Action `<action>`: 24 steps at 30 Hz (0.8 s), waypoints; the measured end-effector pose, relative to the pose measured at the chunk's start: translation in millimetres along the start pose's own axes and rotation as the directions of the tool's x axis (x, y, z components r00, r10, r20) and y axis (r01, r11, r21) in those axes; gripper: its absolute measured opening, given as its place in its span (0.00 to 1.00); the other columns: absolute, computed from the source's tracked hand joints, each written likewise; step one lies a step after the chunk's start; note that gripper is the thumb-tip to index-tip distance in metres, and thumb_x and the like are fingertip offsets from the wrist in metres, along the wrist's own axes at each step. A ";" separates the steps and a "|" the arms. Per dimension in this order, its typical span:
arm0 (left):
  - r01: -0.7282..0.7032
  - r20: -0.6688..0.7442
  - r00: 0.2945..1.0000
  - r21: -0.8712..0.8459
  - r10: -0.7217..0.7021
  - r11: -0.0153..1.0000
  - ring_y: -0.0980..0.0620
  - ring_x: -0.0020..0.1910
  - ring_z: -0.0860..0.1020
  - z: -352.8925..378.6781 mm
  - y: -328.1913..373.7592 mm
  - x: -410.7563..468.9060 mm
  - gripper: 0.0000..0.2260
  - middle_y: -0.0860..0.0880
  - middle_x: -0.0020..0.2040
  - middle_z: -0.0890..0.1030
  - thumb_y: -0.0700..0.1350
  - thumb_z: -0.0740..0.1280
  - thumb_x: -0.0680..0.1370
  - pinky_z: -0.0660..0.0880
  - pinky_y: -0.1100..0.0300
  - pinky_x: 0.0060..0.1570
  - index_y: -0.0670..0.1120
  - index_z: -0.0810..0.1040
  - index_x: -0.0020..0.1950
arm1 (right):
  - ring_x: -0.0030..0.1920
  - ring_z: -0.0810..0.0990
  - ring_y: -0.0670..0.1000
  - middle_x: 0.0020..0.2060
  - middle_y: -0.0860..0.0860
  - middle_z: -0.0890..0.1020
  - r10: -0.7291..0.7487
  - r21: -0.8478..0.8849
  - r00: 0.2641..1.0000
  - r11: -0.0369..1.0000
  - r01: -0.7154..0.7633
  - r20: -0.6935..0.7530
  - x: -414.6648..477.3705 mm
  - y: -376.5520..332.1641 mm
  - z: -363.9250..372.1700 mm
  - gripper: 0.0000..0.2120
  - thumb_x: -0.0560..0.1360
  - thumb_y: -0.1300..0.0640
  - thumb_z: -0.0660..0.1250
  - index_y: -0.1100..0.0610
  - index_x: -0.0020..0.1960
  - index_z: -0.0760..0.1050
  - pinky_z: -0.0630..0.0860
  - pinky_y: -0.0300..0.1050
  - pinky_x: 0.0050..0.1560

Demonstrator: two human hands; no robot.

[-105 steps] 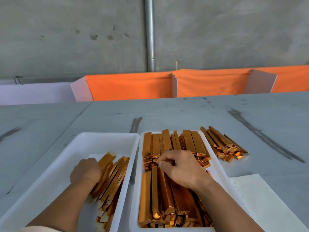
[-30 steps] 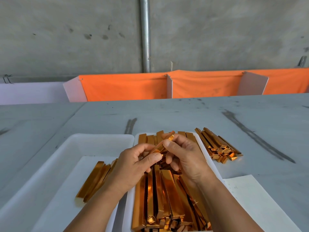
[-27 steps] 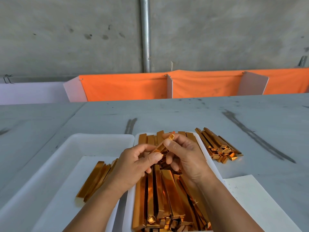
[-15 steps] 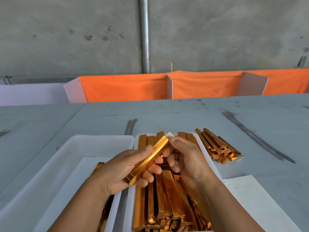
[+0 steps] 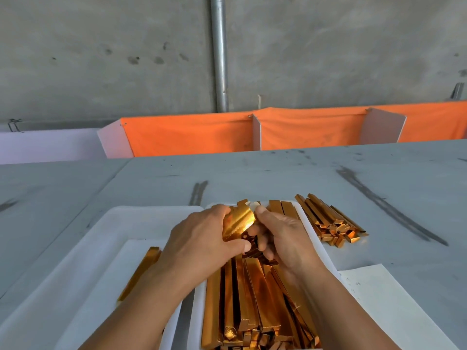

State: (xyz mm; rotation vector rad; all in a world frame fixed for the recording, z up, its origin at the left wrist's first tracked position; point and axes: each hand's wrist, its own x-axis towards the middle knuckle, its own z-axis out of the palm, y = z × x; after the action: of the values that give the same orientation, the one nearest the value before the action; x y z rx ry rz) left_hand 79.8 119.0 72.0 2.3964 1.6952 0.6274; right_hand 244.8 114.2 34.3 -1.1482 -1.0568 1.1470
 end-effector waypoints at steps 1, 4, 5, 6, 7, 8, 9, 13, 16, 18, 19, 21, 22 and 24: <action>-0.002 -0.006 1.000 0.008 0.002 1.000 0.59 0.45 0.76 4.2 -0.2 1.1 0.26 0.58 0.51 0.78 0.66 0.68 0.71 0.71 0.63 0.40 0.57 0.69 0.65 | 0.22 0.69 0.46 0.26 0.50 0.78 -0.006 -0.002 1.000 1.000 0.006 0.005 -0.3 0.2 0.3 0.21 0.77 0.42 0.66 0.59 0.38 0.82 0.67 0.38 0.25; -0.015 -0.045 0.999 0.007 0.015 1.000 0.59 0.35 0.74 16.5 -5.0 4.1 0.15 0.58 0.38 0.74 0.65 0.63 0.75 0.65 0.65 0.31 0.56 0.69 0.50 | 0.21 0.68 0.46 0.26 0.51 0.78 -0.023 -0.020 1.000 1.000 0.023 0.009 -0.4 0.8 0.4 0.21 0.78 0.42 0.65 0.58 0.38 0.82 0.68 0.37 0.25; -0.022 -0.059 0.998 0.009 0.022 1.000 0.60 0.34 0.73 20.7 -7.3 3.7 0.14 0.58 0.37 0.73 0.66 0.61 0.75 0.63 0.65 0.30 0.57 0.67 0.48 | 0.22 0.68 0.47 0.26 0.52 0.78 -0.027 -0.031 1.000 0.999 0.028 0.010 0.0 0.8 0.6 0.22 0.78 0.42 0.65 0.59 0.38 0.82 0.68 0.37 0.25; -0.030 -0.072 0.997 0.012 0.031 0.999 0.60 0.34 0.73 25.5 -9.7 2.7 0.15 0.58 0.37 0.72 0.67 0.61 0.75 0.63 0.66 0.30 0.58 0.66 0.48 | 0.22 0.68 0.47 0.26 0.52 0.78 -0.031 -0.035 0.999 0.999 0.031 0.013 0.2 0.8 0.9 0.22 0.78 0.42 0.65 0.58 0.38 0.82 0.68 0.37 0.25; -0.037 -0.085 0.996 0.015 0.038 0.999 0.61 0.34 0.72 30.3 -11.9 1.4 0.16 0.58 0.37 0.72 0.68 0.60 0.74 0.64 0.66 0.30 0.58 0.64 0.48 | 0.22 0.69 0.47 0.26 0.52 0.78 -0.034 -0.030 0.999 0.999 0.034 0.015 0.4 0.8 1.2 0.21 0.77 0.42 0.66 0.58 0.38 0.82 0.68 0.37 0.25; -0.043 -0.098 0.994 0.024 0.046 0.999 0.61 0.34 0.72 35.2 -13.6 0.1 0.17 0.58 0.37 0.71 0.69 0.60 0.73 0.64 0.66 0.30 0.58 0.63 0.48 | 0.22 0.69 0.47 0.27 0.52 0.79 -0.035 -0.024 0.999 0.999 0.036 0.018 0.7 0.7 1.6 0.21 0.77 0.42 0.66 0.57 0.37 0.82 0.68 0.37 0.25; -0.049 -0.110 0.993 0.037 0.053 0.998 0.62 0.33 0.71 39.9 -14.8 -0.7 0.17 0.58 0.37 0.70 0.68 0.60 0.74 0.63 0.67 0.29 0.58 0.62 0.48 | 0.22 0.69 0.47 0.27 0.52 0.79 -0.037 -0.025 0.999 0.999 0.038 0.021 0.6 0.8 1.7 0.21 0.77 0.41 0.66 0.57 0.37 0.82 0.68 0.37 0.25; -0.057 -0.169 0.983 0.046 0.064 0.997 0.63 0.32 0.70 48.7 -18.5 2.2 0.13 0.59 0.37 0.69 0.65 0.57 0.78 0.60 0.70 0.28 0.58 0.58 0.50 | 0.22 0.69 0.47 0.29 0.53 0.80 -0.051 -0.042 0.998 0.998 0.052 0.034 0.0 1.7 2.9 0.21 0.78 0.42 0.65 0.57 0.38 0.82 0.68 0.37 0.25; -0.055 -0.186 0.981 0.040 0.062 0.998 0.62 0.31 0.70 49.9 -21.3 4.2 0.13 0.58 0.36 0.69 0.65 0.56 0.77 0.60 0.71 0.28 0.58 0.60 0.52 | 0.23 0.70 0.46 0.31 0.53 0.81 -0.102 -0.040 0.995 0.994 0.101 -0.020 0.0 0.9 3.5 0.15 0.80 0.47 0.64 0.54 0.43 0.82 0.68 0.37 0.23; -0.037 -0.191 0.981 0.039 0.044 0.999 0.62 0.31 0.70 51.5 -23.0 5.0 0.15 0.59 0.35 0.70 0.65 0.56 0.77 0.60 0.71 0.27 0.56 0.63 0.55 | 0.23 0.71 0.46 0.30 0.54 0.80 -0.148 -0.058 0.986 0.988 0.144 -0.077 0.2 0.3 2.9 0.09 0.79 0.50 0.66 0.54 0.46 0.81 0.68 0.37 0.23; -0.023 -0.196 0.980 0.038 0.030 0.999 0.62 0.31 0.71 52.4 -23.8 5.7 0.16 0.59 0.36 0.70 0.64 0.57 0.77 0.60 0.71 0.27 0.55 0.65 0.57 | 0.23 0.71 0.46 0.29 0.54 0.79 -0.172 -0.066 0.980 0.984 0.166 -0.097 -0.1 0.4 2.8 0.07 0.79 0.52 0.67 0.54 0.47 0.80 0.68 0.36 0.23; -0.005 -0.210 0.978 0.040 0.014 0.999 0.60 0.34 0.73 54.5 -25.4 7.2 0.20 0.59 0.40 0.73 0.65 0.57 0.77 0.62 0.72 0.29 0.54 0.65 0.63 | 0.23 0.72 0.44 0.30 0.54 0.80 -0.220 -0.075 0.968 0.974 0.212 -0.118 -0.8 1.3 3.9 0.03 0.78 0.55 0.68 0.54 0.47 0.80 0.69 0.34 0.24; -0.002 -0.215 0.977 0.033 0.010 0.999 0.59 0.38 0.76 55.8 -26.2 7.6 0.23 0.58 0.45 0.75 0.65 0.57 0.77 0.66 0.72 0.32 0.54 0.63 0.66 | 0.24 0.73 0.43 0.30 0.52 0.80 -0.239 -0.086 0.963 0.969 0.230 -0.124 -1.1 2.3 4.9 0.03 0.78 0.57 0.69 0.53 0.47 0.81 0.69 0.33 0.25; -0.011 -0.220 0.975 0.007 0.012 1.000 0.56 0.47 0.80 57.7 -26.6 7.7 0.28 0.55 0.54 0.78 0.65 0.57 0.76 0.75 0.66 0.40 0.54 0.58 0.72 | 0.27 0.75 0.40 0.28 0.45 0.79 -0.261 -0.116 0.956 0.962 0.247 -0.134 -0.7 4.7 6.1 0.05 0.78 0.58 0.69 0.50 0.47 0.82 0.71 0.32 0.27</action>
State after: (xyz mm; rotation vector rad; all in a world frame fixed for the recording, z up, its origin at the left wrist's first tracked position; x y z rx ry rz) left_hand 82.5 142.7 12.5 2.4194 1.7660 0.9219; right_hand 238.2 114.4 30.4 -1.1183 -1.1180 0.8028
